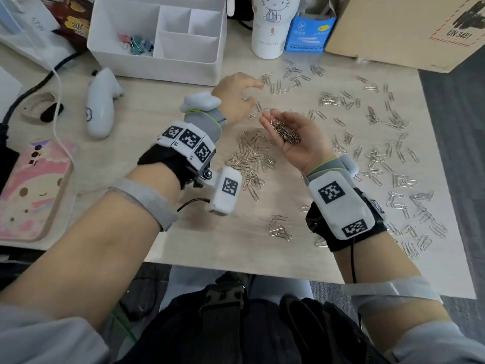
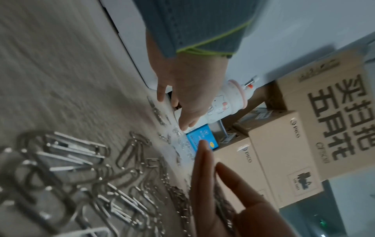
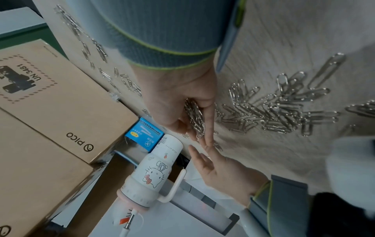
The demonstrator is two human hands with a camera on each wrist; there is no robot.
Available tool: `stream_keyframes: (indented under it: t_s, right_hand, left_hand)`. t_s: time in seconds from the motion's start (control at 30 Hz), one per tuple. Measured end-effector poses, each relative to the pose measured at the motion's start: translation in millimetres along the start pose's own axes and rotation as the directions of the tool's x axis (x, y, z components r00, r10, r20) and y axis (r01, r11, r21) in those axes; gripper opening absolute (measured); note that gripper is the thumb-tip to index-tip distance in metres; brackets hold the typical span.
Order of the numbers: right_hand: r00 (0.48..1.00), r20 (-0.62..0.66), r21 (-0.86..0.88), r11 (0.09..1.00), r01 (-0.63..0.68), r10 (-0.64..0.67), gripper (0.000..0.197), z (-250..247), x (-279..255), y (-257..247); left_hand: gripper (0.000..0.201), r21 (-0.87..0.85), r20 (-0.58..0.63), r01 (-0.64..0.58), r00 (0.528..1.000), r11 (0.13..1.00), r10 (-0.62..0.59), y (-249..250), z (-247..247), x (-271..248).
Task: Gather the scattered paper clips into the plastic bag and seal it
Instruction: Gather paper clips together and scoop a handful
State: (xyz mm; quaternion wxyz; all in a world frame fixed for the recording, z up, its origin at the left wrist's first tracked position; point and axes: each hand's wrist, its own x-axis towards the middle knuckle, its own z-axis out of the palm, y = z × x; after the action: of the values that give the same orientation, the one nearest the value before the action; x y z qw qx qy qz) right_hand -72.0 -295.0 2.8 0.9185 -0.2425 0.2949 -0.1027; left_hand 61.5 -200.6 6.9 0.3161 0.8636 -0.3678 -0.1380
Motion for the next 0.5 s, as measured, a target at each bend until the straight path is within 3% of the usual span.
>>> stream_keyframes:
  t_s: [0.1, 0.17, 0.3, 0.43, 0.5]
  right_hand:
    - [0.999, -0.029, -0.026, 0.999, 0.025, -0.026, 0.022, -3.2, 0.7, -5.1]
    - [0.998, -0.051, -0.019, 0.999, 0.030, -0.031, 0.023, -5.0, -0.5, -6.9]
    - [0.993, -0.114, -0.001, 1.000, 0.015, -0.015, 0.022, -7.5, -3.1, -8.6]
    - [0.992, -0.125, 0.006, 1.000, -0.005, 0.006, 0.024, -9.6, -11.4, -8.2]
    - [0.992, -0.126, 0.014, 1.000, -0.003, 0.005, 0.025, -10.6, -15.5, -6.3]
  left_hand:
    - [0.067, 0.230, 0.142, 0.026, 0.988, 0.973, -0.060, 1.4, 9.0, 15.5]
    - [0.060, 0.361, 0.178, 0.053, 0.976, 0.931, -0.124, 0.4, 14.7, 19.4]
    - [0.054, 0.244, 0.149, 0.050, 0.985, 0.968, -0.089, -6.2, 16.6, 11.3]
    - [0.030, 0.172, 0.145, -0.032, 0.989, 0.985, 0.007, -7.4, 12.3, -9.9]
    - [0.035, 0.137, 0.193, -0.065, 0.980, 0.988, 0.037, -6.8, 12.3, -23.1]
